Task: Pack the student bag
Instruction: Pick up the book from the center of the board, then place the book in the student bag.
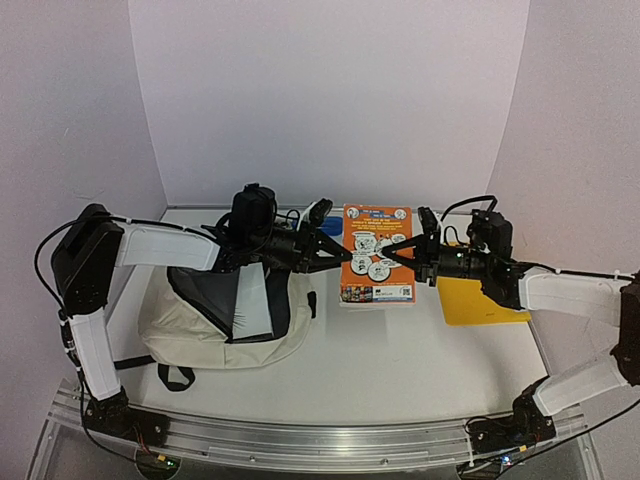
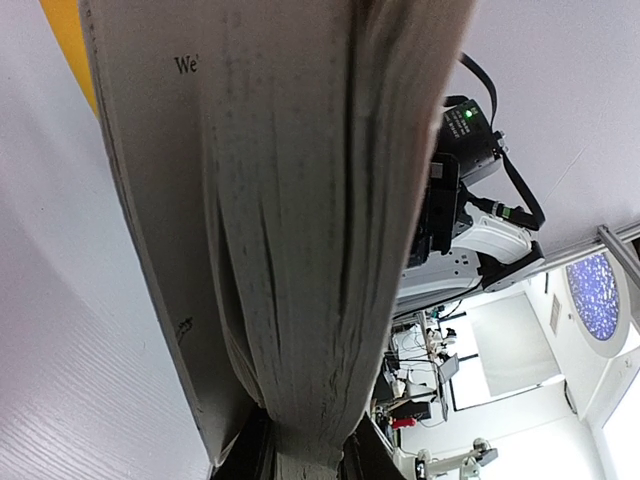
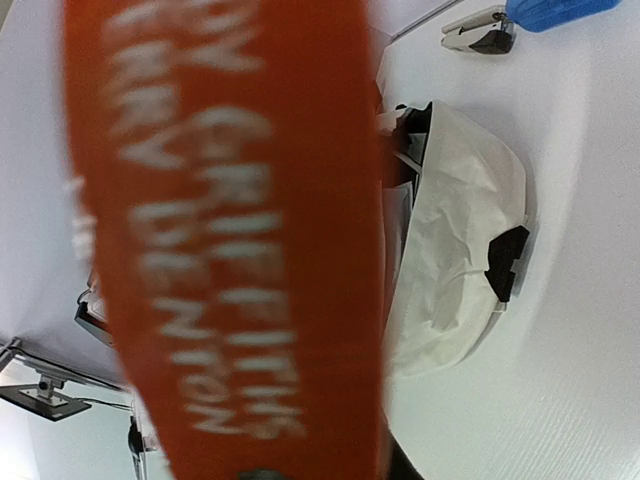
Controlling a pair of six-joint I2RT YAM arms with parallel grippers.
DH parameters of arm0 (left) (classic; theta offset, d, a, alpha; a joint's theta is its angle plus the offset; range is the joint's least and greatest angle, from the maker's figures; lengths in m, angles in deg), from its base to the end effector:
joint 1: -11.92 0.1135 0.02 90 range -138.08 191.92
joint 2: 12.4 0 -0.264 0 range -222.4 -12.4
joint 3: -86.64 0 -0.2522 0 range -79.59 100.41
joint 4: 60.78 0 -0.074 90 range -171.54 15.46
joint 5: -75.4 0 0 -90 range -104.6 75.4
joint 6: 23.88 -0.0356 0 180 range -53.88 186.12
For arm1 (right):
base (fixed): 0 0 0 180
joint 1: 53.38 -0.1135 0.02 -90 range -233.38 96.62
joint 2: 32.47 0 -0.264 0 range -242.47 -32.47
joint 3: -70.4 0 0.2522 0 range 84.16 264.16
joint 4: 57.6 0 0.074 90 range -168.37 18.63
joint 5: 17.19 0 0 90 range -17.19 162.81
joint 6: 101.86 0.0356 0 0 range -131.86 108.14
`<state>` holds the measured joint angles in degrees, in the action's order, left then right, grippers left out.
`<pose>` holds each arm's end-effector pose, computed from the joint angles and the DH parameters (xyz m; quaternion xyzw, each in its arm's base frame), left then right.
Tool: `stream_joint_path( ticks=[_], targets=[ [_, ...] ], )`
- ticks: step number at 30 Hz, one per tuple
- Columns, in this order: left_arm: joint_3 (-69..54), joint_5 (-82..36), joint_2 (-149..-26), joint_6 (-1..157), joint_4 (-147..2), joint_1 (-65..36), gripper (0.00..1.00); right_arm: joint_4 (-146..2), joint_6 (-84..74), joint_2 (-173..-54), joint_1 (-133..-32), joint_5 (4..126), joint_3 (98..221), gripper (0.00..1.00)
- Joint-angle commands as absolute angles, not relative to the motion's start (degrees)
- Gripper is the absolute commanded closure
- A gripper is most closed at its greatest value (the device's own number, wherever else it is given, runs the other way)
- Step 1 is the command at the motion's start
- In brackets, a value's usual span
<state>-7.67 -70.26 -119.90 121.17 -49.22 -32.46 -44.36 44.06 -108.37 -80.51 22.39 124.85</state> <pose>0.2840 -0.3190 0.2548 0.2349 0.7036 -0.6642 0.0933 0.2421 0.1549 0.2635 -0.1001 0.7318 0.6337 0.2300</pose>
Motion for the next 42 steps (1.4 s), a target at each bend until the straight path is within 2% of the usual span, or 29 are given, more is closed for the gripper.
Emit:
stream_joint_path(
  ticks=[1,2,3,4,6,7,10,14,19,24,27,33,39,42],
  targets=[
    [-3.05,-68.90,-119.96,118.46,-49.53,-33.08,1.00,-39.28,43.57,-108.80,-81.81,23.03,125.43,0.92],
    [-3.15,-67.81,-119.67,117.39,-50.70,-33.13,0.96,-39.35,43.35,-108.69,-81.77,24.90,125.28,1.00],
    [-3.33,-67.08,-119.46,116.78,-51.44,-33.09,0.92,-39.46,43.27,-108.56,-81.86,26.53,125.12,1.00],
    [-3.81,-65.19,-119.06,115.42,-52.94,-32.93,0.80,-40.57,42.63,-108.23,-81.83,30.74,124.63,1.00],
    [-4.19,-62.98,-118.61,113.95,-56.39,-32.65,0.65,-42.89,41.70,-108.13,-81.85,34.54,124.13,1.00],
    [-4.95,-59.50,-117.86,113.30,-61.27,-31.55,0.44,-45.42,40.74,-107.83,-81.88,39.27,123.75,1.00],
    [-8.57,-55.09,-115.77,114.40,-63.47,-28.41,0.27,-46.65,39.98,-106.67,-81.88,42.91,123.04,1.00],
    [-13.81,-51.37,-110.86,114.19,-66.63,-23.89,0.22,-53.16,36.24,-105.28,-81.89,47.31,124.62,1.00],
    [-13.31,-42.46,-102.79,105.90,-81.95,-19.93,0.16,-57.23,33.53,-105.95,-81.93,49.06,128.36,1.00],
    [-16.91,-32.71,-91.02,103.64,-95.42,-11.67,0.06,-57.55,33.31,-107.18,-82.91,49.72,129.50,1.00],
    [-23.51,-28.87,-83.23,106.92,-99.99,-4.39,0.01,-57.49,33.05,-108.08,-84.53,51.07,130.10,1.00],
    [-31.93,-29.00,-76.13,109.11,-102.15,4.29,0.00,-57.48,32.78,-110.51,-87.47,52.15,132.65,1.00],
    [-34.38,-32.33,-75.71,109.44,-101.96,7.01,0.00,-57.48,33.07,-110.69,-89.78,53.15,134.02,1.00],
    [-35.10,-33.99,-75.56,109.60,-100.54,7.05,0.05,-57.48,33.39,-109.92,-90.31,53.63,134.57,1.00]
  ],
)
